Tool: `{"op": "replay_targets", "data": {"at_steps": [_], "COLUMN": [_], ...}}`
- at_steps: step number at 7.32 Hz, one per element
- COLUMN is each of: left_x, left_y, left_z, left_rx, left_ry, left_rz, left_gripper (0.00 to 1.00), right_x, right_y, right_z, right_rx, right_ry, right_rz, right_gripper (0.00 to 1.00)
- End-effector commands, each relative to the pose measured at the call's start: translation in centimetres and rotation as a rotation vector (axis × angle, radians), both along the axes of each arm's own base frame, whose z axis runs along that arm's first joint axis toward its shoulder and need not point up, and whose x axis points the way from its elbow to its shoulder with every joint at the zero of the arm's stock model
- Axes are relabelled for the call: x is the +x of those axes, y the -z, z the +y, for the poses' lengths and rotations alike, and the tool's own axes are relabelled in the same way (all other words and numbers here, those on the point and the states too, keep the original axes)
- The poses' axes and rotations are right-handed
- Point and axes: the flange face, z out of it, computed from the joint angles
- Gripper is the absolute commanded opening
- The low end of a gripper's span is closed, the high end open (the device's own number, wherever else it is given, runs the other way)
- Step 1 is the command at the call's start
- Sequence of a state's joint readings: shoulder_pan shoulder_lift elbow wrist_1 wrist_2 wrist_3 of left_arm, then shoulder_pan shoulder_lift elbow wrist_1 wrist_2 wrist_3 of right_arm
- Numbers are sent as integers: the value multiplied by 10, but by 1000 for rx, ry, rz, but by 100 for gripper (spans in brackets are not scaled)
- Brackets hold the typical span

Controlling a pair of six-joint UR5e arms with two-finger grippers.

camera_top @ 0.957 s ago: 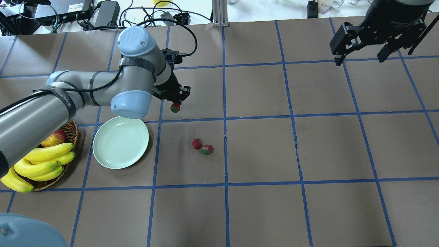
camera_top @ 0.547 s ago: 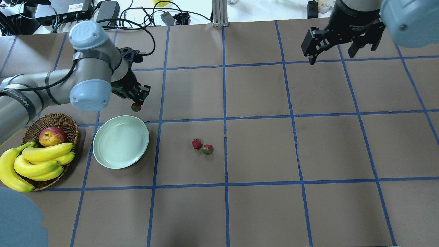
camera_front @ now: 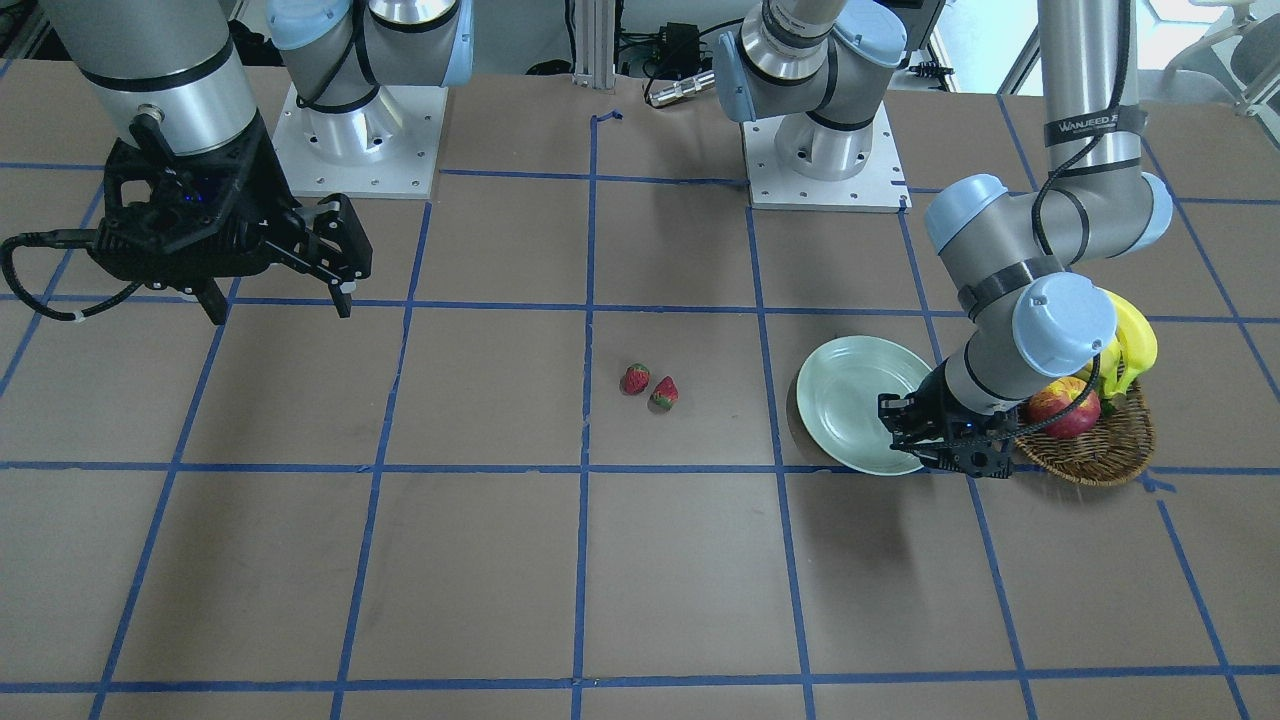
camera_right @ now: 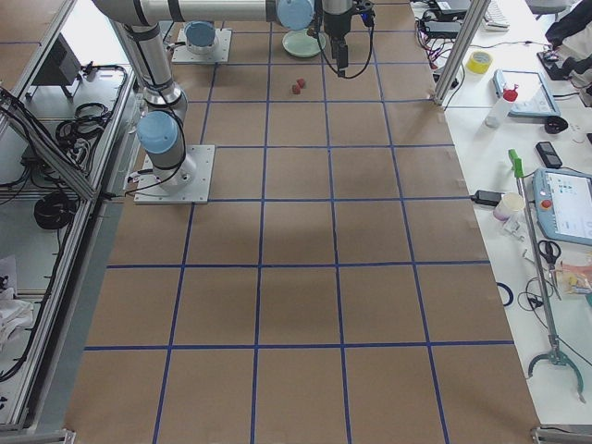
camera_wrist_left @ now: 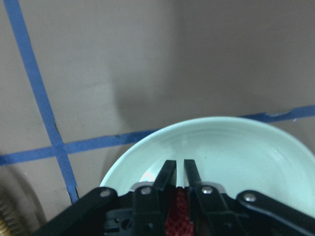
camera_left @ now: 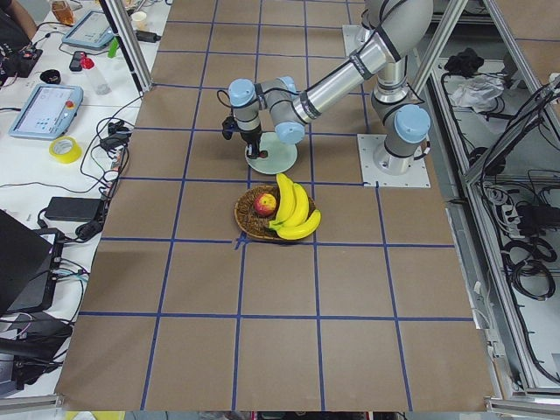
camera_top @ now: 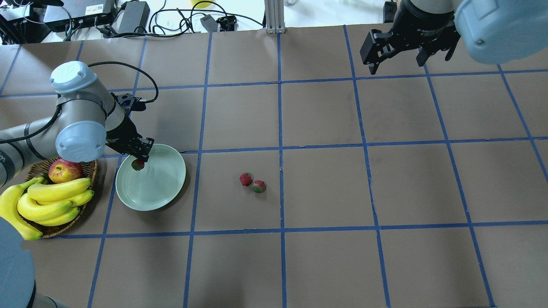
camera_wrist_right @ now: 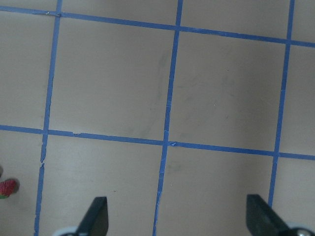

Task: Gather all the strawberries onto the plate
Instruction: 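Carry the strawberry over the plate and open the left gripper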

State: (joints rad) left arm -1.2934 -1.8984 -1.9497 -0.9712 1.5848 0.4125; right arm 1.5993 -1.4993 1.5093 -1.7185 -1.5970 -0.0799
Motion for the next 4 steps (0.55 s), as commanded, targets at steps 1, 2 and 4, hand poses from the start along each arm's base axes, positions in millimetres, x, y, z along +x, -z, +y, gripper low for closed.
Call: {"op": "replay_targets", "data": {"at_steps": [1, 2, 4], "left_x": [-1, -12, -21], "left_y": [-7, -15, -30], "left_z": [0, -1, 1], "left_rx": [-8, -26, -54], "left_ry": [4, 24, 41], "left_rz": [-2, 0, -8], "left_gripper": [99, 100, 100], "right_x": [-2, -1, -1], "right_y": [-1, -1, -5], "right_z": [0, 0, 3], "right_rx": [-5, -5, -9], "right_ry": [69, 75, 75], "right_rz": [-12, -15, -14], "right_gripper": [100, 100, 100]}}
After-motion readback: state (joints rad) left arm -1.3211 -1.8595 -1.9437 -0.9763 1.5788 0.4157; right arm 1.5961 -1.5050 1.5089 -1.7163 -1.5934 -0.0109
